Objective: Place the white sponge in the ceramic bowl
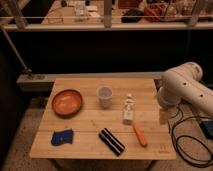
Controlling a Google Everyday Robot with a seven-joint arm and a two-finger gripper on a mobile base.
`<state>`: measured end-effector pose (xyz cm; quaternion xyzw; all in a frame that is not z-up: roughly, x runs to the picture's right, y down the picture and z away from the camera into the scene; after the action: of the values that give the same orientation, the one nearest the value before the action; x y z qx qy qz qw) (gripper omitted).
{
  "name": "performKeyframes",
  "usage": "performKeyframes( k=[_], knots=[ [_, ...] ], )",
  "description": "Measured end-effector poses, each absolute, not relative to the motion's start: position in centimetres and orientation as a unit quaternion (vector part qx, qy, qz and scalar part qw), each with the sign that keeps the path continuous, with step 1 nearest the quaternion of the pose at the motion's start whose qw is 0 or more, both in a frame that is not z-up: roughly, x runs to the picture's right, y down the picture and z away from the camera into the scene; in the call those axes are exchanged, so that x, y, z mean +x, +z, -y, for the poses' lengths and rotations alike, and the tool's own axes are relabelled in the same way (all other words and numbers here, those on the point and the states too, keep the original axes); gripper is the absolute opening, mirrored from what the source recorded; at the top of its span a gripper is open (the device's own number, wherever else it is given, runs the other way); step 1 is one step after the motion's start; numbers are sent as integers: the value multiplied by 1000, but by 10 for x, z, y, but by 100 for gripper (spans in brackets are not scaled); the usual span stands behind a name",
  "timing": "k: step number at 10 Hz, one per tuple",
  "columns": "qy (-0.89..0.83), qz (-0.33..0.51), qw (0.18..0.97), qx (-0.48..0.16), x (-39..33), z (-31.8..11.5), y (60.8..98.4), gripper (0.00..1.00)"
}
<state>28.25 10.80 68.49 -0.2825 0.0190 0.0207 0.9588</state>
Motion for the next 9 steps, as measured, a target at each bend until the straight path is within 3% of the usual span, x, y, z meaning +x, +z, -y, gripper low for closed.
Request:
performKeyframes(
  k=[5,9],
  knots=[
    [15,-19,959,-283,278,-108,682,80],
    [-5,-10,958,-285,221,-105,674,80]
  ],
)
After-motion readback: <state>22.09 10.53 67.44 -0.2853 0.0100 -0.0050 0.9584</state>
